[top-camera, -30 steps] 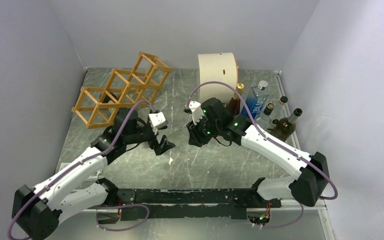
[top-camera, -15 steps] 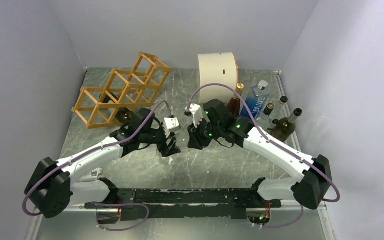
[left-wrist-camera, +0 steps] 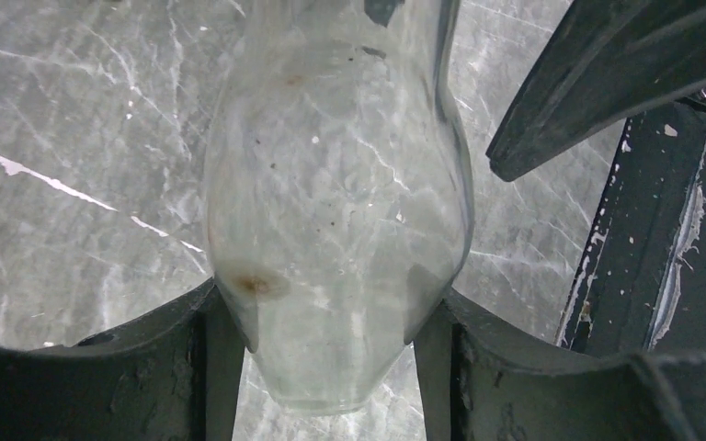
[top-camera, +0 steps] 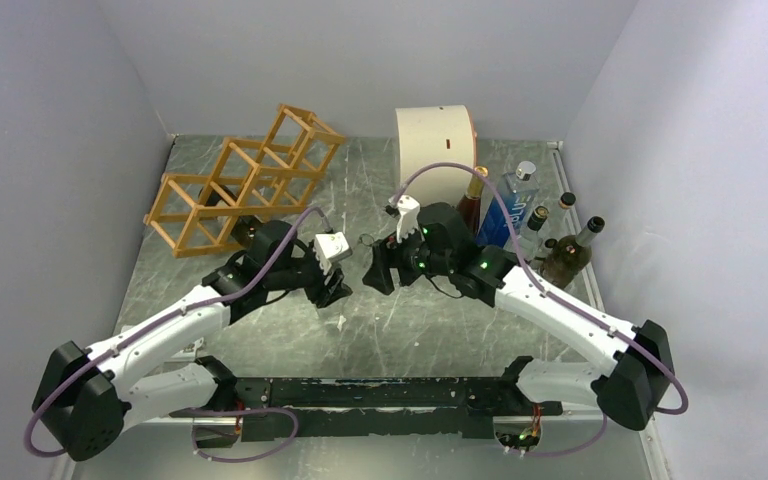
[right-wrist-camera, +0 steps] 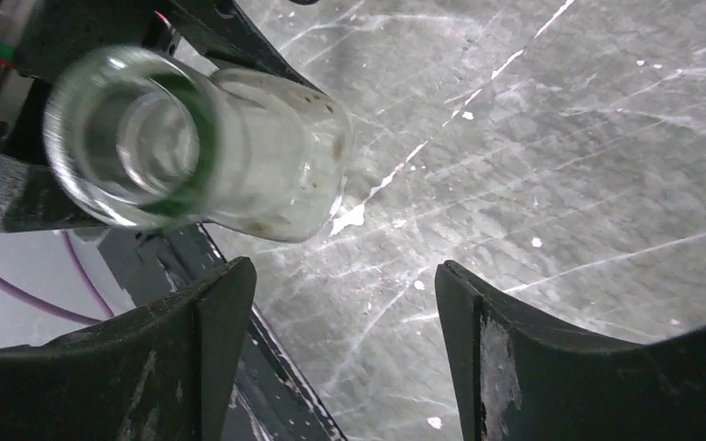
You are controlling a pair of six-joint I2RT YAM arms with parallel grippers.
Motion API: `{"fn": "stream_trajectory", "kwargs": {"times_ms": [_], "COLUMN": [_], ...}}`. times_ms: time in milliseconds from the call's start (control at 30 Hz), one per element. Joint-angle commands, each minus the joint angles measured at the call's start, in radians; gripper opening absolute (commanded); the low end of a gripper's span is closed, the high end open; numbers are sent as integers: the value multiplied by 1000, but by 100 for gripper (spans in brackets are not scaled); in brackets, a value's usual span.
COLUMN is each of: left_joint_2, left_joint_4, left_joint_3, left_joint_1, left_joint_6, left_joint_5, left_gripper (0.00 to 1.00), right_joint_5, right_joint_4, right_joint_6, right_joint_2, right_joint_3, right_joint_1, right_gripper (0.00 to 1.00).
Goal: Take the wine bottle off the wine rack
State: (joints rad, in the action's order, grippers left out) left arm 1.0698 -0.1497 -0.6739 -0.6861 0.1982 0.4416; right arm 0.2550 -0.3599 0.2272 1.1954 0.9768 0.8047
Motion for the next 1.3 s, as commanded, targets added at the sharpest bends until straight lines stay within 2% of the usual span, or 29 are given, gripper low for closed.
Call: {"fn": "stream_trajectory", "kwargs": {"times_ms": [0,167,333,567,633,667,767,800,833,1067,1267], "left_joint_2": [-52,-50,-41,-53,-53,-49,-32,-27,-21,-62,-138], "left_joint_4": [66,58,53,52,51,49,42,42,38,47,77], "left_joint_3": [6,1,-4,0,0,-3,-15,-19,-25,-29,-5], "left_joint_1": [0,1,1,0,2,1,1,1,0,0,2], "left_joint_6": [-17,-20,-25,-33,-37,-42,-61,-66,-70,-69,-75], "left_joint_5": [-44,-45,-31,-33,-39,-45,-58,-63,-64,-54,-119], "left_gripper": [7,7,7,7,8,12,40,83,98,99,99], "right_joint_5": [-26,-66,-43,8,22,18,-16,-29,-48,-265,-472], "right_joint_4": [217,382,482,523,534,529,505,495,474,238,40], "right_joint_6": [174,245,256,263,267,265,253,245,233,89,-19], "right_joint_2": [-65,-119,-71,67,78,78,57,45,30,-95,-226], "right_joint_3": [-79,-136,-128,-80,-78,-76,-74,-71,-66,-6,20], "right_joint_1": [-1,0,1,0,1,0,0,-1,0,1,-1], "right_gripper": [76,76,73,49,37,30,5,0,0,0,0]}}
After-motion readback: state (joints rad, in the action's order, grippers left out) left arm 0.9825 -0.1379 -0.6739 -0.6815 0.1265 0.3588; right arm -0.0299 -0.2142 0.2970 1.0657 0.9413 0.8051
